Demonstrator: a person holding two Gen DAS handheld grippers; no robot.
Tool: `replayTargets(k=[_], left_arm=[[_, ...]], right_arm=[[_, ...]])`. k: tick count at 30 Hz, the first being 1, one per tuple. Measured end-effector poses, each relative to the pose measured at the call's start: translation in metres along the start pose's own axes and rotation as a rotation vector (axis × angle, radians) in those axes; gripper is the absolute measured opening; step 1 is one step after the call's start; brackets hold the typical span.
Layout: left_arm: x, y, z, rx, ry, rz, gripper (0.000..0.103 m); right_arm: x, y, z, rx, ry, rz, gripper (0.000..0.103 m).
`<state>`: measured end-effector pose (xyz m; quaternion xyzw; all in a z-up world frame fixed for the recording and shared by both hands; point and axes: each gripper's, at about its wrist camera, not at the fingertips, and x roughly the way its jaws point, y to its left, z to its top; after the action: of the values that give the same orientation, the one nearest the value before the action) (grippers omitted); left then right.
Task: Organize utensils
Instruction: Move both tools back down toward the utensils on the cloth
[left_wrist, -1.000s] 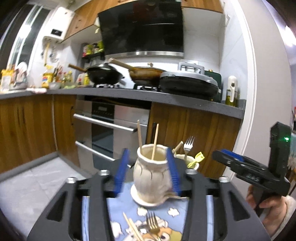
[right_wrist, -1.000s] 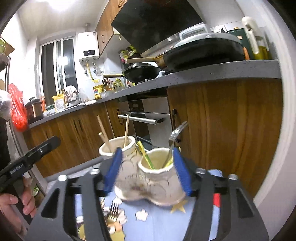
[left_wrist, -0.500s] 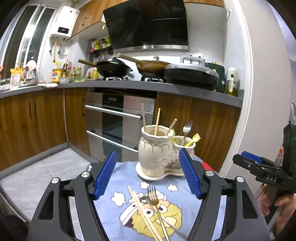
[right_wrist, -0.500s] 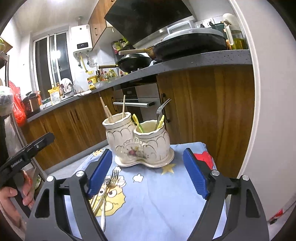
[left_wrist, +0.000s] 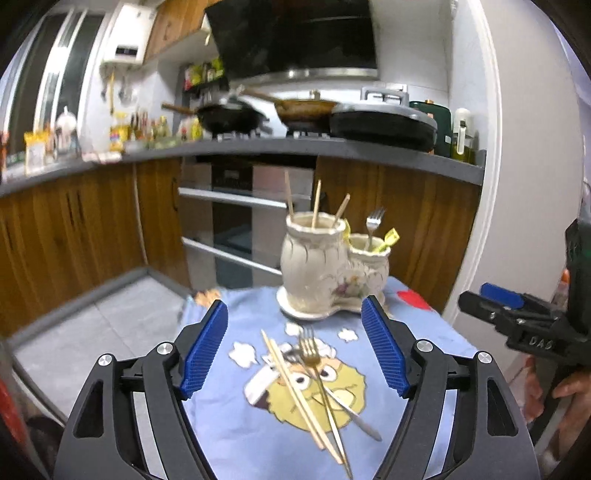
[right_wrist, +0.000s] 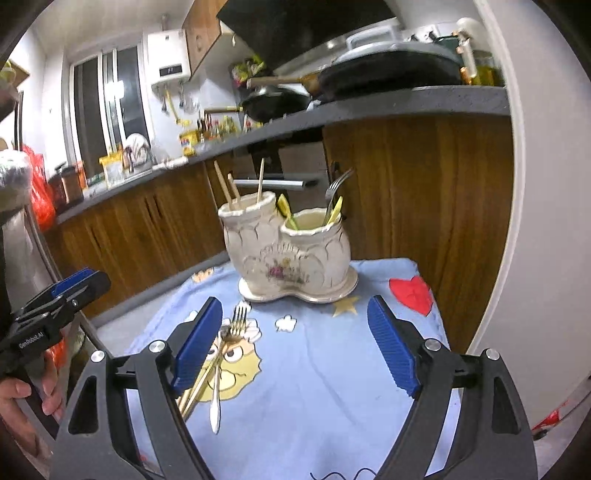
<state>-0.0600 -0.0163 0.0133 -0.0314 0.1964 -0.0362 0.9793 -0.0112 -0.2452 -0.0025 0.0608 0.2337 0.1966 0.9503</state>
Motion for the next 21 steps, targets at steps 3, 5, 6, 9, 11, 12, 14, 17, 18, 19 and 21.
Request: replayTargets(k=[3, 5, 6, 9, 11, 12, 14, 17, 18, 19, 21], left_arm=[[0.022, 0.005, 0.0, 0.018, 0.047, 0.03, 0.076], [0.037, 0.008, 0.002, 0.025, 0.065, 0.037, 0.076], [0.047, 0.011, 0.005, 0.023, 0.069, 0.044, 0.076], [0.076, 0.02, 0.008, -0.031, 0.091, 0.048, 0.076], [0.09, 0.026, 0.004, -0.077, 0.106, 0.041, 0.075], [0.095, 0.029, 0.001, -0.095, 0.115, 0.037, 0.076], [0.101, 0.032, -0.006, -0.113, 0.143, 0.035, 0.075], [0.107, 0.032, -0.016, -0.052, 0.189, 0.056, 0.076], [0.109, 0.034, -0.019, -0.032, 0.209, 0.062, 0.076], [0.109, 0.036, -0.021, -0.028, 0.22, 0.06, 0.075], [0.109, 0.047, -0.024, -0.054, 0.234, 0.045, 0.075]], right_arm=[[0.019, -0.003, -0.005, 0.026, 0.026, -0.003, 0.083], [0.037, -0.003, -0.005, 0.03, 0.069, -0.007, 0.083], [0.046, -0.002, -0.002, 0.023, 0.079, -0.008, 0.083], [0.069, 0.004, 0.003, -0.006, 0.071, -0.028, 0.083], [0.081, 0.004, 0.0, -0.009, 0.072, -0.022, 0.083], [0.086, 0.003, -0.004, -0.016, 0.077, -0.018, 0.083], [0.095, 0.003, -0.016, -0.038, 0.118, -0.009, 0.083], [0.112, 0.011, -0.025, -0.074, 0.204, 0.023, 0.076], [0.114, 0.016, -0.025, -0.069, 0.217, 0.052, 0.076], [0.115, 0.019, -0.025, -0.065, 0.223, 0.077, 0.075], [0.121, 0.033, -0.027, -0.092, 0.279, 0.106, 0.063]])
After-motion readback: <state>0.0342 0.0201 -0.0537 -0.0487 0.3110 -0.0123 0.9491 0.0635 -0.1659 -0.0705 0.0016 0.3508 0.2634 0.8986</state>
